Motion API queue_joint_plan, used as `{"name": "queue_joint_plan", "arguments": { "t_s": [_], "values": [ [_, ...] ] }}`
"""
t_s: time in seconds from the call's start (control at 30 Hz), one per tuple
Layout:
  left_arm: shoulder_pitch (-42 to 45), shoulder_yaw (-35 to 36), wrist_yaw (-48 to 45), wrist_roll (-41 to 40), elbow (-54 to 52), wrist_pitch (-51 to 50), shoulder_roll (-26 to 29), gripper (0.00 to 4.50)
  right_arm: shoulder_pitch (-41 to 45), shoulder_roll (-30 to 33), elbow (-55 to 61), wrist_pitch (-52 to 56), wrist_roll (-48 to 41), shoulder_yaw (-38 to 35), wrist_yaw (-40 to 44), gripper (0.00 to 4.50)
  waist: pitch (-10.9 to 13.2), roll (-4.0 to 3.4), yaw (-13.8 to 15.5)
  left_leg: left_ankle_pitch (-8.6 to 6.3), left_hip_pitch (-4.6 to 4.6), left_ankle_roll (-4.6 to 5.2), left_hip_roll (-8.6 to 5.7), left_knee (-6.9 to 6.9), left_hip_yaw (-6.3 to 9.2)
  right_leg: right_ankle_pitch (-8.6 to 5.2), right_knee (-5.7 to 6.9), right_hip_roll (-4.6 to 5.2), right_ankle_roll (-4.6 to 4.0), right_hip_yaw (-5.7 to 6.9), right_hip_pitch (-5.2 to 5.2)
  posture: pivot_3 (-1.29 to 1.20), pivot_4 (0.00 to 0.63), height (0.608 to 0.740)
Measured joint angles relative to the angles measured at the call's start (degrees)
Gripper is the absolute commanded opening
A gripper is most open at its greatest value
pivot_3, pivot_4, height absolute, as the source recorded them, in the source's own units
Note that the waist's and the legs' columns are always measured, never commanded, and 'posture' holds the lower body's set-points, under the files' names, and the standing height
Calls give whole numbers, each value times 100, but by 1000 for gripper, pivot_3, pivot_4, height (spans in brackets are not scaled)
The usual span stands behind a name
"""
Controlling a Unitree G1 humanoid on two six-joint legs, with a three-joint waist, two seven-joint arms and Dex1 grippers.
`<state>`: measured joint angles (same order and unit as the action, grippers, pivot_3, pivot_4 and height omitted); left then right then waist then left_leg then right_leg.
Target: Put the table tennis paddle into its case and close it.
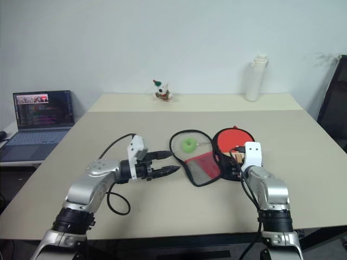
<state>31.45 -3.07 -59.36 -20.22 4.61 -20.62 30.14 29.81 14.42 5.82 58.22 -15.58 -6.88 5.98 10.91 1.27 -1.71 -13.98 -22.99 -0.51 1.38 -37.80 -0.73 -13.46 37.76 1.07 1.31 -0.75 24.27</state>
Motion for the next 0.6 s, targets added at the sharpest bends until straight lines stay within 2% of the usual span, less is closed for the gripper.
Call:
{"name": "queue_joint_plan", "arguments": {
  "t_s": [0.1, 0.23, 0.4, 0.43, 0.6],
  "values": [
    [-2, 4, 39, 42, 96, 36, 8, 3337, -140, 466, 943, 514, -593, 7, 697, 4112, 0, 0, 3, 0, 1, 0, 0, -2, 2, 0, 0, 0, 1, 4, -2, 0, 150, 740],
    [116, 1, 299, 388, 818, 264, 13, 2010, -162, 1272, 1611, 929, -1231, -285, 1445, 4142, 0, 1, 7, 0, 5, 0, -1, -4, 7, -1, -1, 0, 1, 12, -8, 0, 150, 740],
    [456, -64, 381, 719, 1749, 602, -68, 194, -97, 1870, 1716, 1093, -1554, -602, 1860, 4142, 1, 3, 10, -1, 1, 2, -2, -2, 5, -1, -8, 0, 1, 11, -7, 0, 150, 740],
    [537, -104, 380, 785, 1914, 667, -100, 32, -91, 1930, 1718, 1093, -1589, -626, 1898, 4142, 1, 3, 11, -2, 0, 2, -3, -2, 5, -1, -8, 0, 1, 11, -7, 0, 150, 740],
    [1112, -258, 553, 1226, 3171, 1179, -343, 32, -132, 2137, 1773, 1091, -1703, -718, 1970, 4142, 3, 5, 12, -3, -2, 5, -3, -3, 5, 0, -10, 0, 2, 11, -7, 0, 150, 740]
  ]
}}
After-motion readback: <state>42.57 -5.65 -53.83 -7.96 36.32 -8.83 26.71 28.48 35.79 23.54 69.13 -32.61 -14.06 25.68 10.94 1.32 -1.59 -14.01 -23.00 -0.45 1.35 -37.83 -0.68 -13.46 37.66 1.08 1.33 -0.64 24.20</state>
